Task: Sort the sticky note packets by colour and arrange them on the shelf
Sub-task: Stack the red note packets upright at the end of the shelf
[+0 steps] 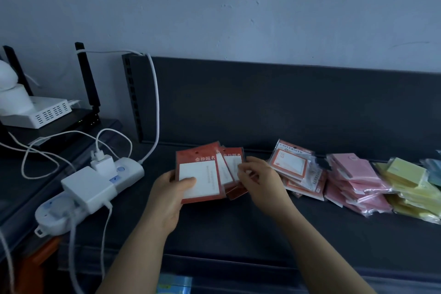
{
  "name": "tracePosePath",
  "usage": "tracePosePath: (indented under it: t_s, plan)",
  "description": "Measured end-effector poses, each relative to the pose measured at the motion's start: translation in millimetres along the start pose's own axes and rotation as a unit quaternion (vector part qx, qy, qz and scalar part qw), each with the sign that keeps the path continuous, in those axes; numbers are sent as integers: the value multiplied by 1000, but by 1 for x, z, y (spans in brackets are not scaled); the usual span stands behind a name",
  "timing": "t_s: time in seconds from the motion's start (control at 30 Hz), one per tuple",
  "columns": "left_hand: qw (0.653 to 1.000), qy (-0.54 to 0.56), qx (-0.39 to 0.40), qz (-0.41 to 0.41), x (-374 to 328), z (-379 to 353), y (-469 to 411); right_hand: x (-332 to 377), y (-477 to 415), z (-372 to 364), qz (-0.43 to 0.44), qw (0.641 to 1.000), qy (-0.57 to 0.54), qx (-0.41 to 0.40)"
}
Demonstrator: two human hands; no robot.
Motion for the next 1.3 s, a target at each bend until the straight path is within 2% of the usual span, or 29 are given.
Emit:
tracePosePath:
  t_s: [0.13, 0.23, 0.47, 0.53, 0.63, 0.7, 0.87, 0.93, 1.03, 1.1, 1.17, 1.23, 1.3]
  plan:
    - [999, 33, 9, -3, -5, 5, 3, -6, -9, -2, -37, 995, 85, 28]
    - [999, 29, 20, -10, -8, 1, 3, -1, -16, -10, -18, 990, 119, 70]
    - [999, 19, 26, 13, -1, 0, 3, 13, 6, -16, 60, 990, 71, 107]
    - [999, 21, 20, 17, 1, 4, 3, 14, 7, -15, 58, 993, 48, 94]
    - [1000, 25, -5, 13, 5, 14, 2, 5, 3, -6, -4, 999, 28, 43]
    - [999, 28, -13, 9, 7, 19, 2, 5, 2, -3, -21, 998, 54, 25]
    - [999, 42, 13, -15, 2, 14, 9, 5, 2, -14, -19, 988, 143, 48]
    - [998, 54, 31, -27, -1, 11, 12, 0, 2, -13, -22, 995, 85, 40]
    - [995, 64, 74, -37, -5, 6, 15, -1, 8, -10, -40, 995, -79, 52]
    - [993, 59, 94, -39, -6, 2, 18, 3, 12, -13, -25, 993, -93, 69]
    - [993, 45, 101, -49, -6, 0, 21, 3, 14, -8, -14, 998, -56, 34]
    - [994, 29, 78, -69, -8, 4, 21, -5, 12, 6, -29, 998, 16, -44]
    - [995, 31, 56, -82, -10, 11, 20, -13, 7, 11, -49, 993, 88, -65]
Point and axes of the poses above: each hand's wrist, its own y-axis away from the middle knuckle, its own z-axis out of the back of the hand, x = y × z, the point moved 8 cm from there along -y, towards the middle knuckle, and after that the axes turned 8 degrees about y, right-handed, at the moved point
